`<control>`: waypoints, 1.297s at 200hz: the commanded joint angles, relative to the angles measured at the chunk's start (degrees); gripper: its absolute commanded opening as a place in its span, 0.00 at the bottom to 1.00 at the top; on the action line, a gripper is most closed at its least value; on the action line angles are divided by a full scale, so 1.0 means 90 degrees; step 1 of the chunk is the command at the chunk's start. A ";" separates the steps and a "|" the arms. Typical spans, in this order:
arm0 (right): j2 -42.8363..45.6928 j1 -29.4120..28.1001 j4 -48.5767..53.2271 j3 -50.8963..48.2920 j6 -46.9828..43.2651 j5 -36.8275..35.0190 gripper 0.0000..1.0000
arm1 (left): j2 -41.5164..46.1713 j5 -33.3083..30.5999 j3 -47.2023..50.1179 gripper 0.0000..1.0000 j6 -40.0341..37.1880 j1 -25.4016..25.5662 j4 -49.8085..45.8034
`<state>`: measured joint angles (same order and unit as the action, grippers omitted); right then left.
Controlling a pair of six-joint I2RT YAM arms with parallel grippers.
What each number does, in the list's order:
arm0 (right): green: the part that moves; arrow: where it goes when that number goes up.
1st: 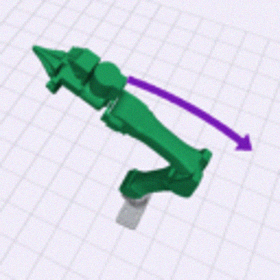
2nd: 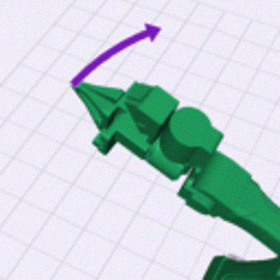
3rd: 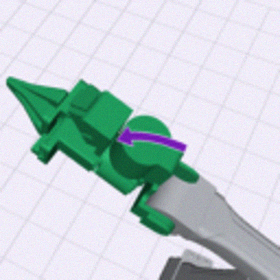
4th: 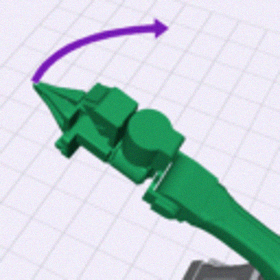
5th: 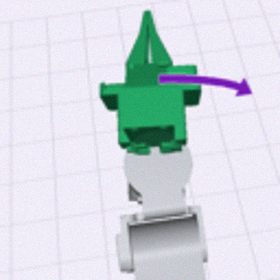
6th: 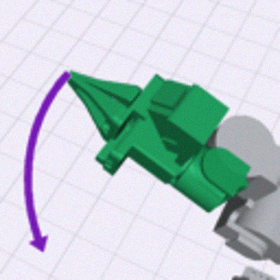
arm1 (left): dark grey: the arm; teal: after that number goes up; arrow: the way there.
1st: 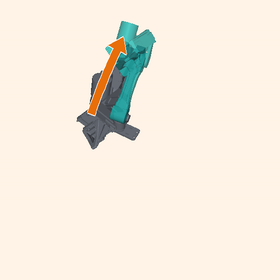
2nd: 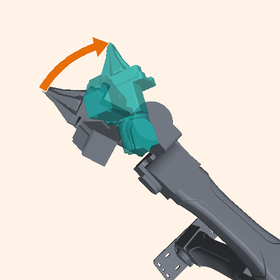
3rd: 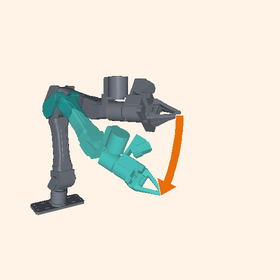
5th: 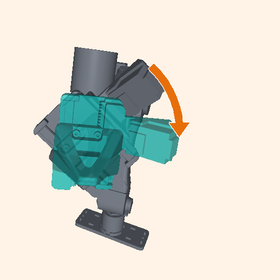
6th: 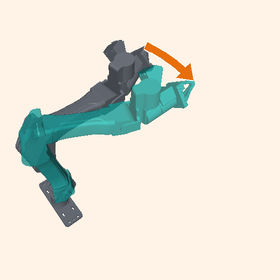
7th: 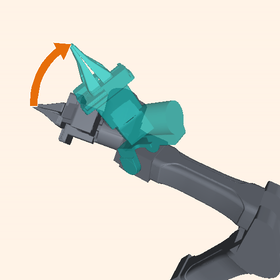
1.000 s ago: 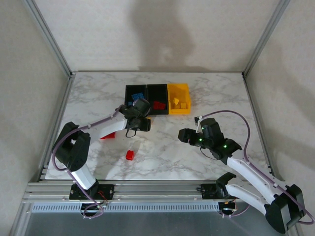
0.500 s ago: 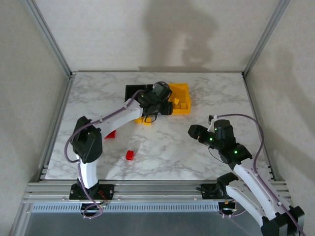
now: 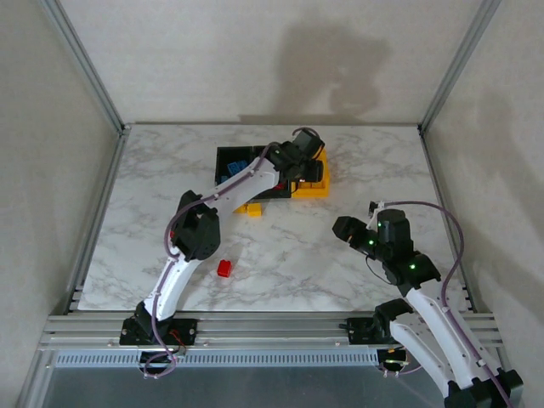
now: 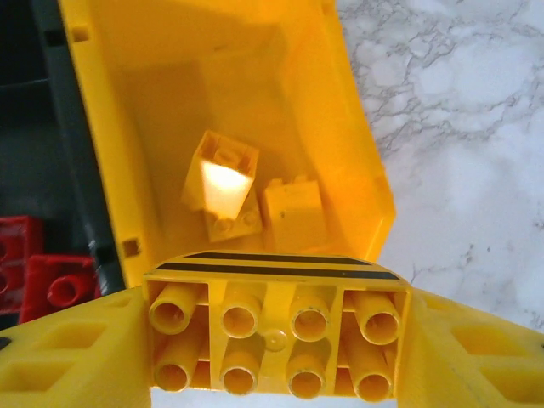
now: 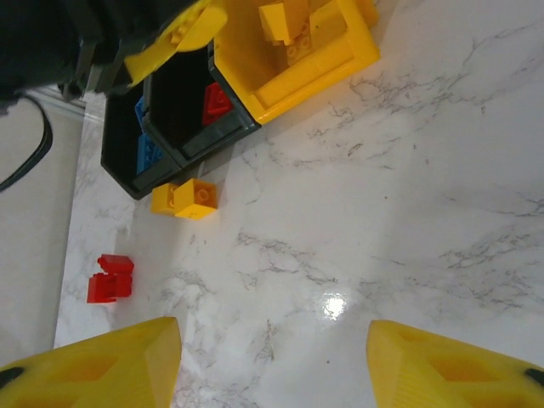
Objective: Sort the legos into containers by color
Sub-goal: Place the lego in the container.
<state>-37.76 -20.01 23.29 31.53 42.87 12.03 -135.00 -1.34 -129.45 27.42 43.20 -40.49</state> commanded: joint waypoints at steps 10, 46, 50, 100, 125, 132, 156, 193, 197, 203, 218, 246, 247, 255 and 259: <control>0.0183 0.0073 0.0217 -0.0095 0.0051 -0.0030 0.59 | -0.0536 -0.0060 -0.0765 0.57 0.0111 0.0034 -0.0263; 0.0328 0.0093 0.0299 -0.0144 0.0062 -0.0058 0.59 | -0.0783 0.0168 -0.0751 0.57 0.0293 0.0005 0.0482; 0.0344 0.0090 0.0303 -0.0144 0.0061 -0.0049 0.59 | -0.0817 0.0177 -0.0792 0.57 0.0298 0.0012 0.0512; 0.0557 0.0103 0.0430 -0.0144 0.0081 -0.0035 0.59 | -0.1053 0.0124 -0.0949 0.58 0.0284 -0.0119 0.0650; 0.0607 0.0110 0.0449 -0.0163 0.0071 -0.0018 0.59 | -0.1070 0.0149 -0.0973 0.64 0.0280 -0.0166 0.0665; 0.0612 0.0110 0.0441 -0.0173 0.0072 -0.0009 0.59 | -0.1065 0.0157 -0.0995 0.66 0.0283 -0.0171 0.0678; 0.0609 0.0113 0.0392 -0.0183 0.0081 0.0041 0.59 | -0.1003 0.0237 -0.1008 0.71 0.0322 -0.0161 0.0729; 0.0628 0.0111 0.0418 -0.0158 0.0080 0.0100 0.59 | -0.0834 0.0265 -0.1008 0.79 0.0308 -0.0156 0.0747; 0.0644 0.0114 0.0429 -0.0154 0.0087 0.0101 0.59 | -0.0814 0.0266 -0.1012 0.80 0.0305 -0.0160 0.0743; 0.0650 0.0112 0.0437 -0.0145 0.0080 0.0104 0.59 | -0.0792 0.0276 -0.1008 0.80 0.0294 -0.0152 0.0746; 0.0689 0.0109 0.0476 -0.0127 0.0083 0.0089 0.59 | -0.0711 0.0284 -0.1008 0.80 0.0293 -0.0149 0.0708; 0.0631 0.0113 0.0536 -0.0038 0.0013 0.0087 0.59 | -0.0363 0.0305 -0.0886 0.79 0.0263 -0.0088 0.0559; 0.0626 0.0114 0.0547 -0.0033 0.0007 0.0078 0.59 | -0.0338 0.0305 -0.0869 0.79 0.0263 -0.0086 0.0561; 0.0553 0.0114 0.0593 0.0033 -0.0060 0.0029 0.59 | -0.0125 0.0286 -0.0683 0.79 0.0219 -0.0057 0.0554; 0.0515 0.0113 0.0614 0.0071 -0.0103 0.0007 0.59 | -0.0003 0.0270 -0.0551 0.79 0.0207 -0.0040 0.0563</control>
<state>-32.27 -19.35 27.11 30.57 43.03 12.16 -142.96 0.45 -136.51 30.04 42.09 -34.54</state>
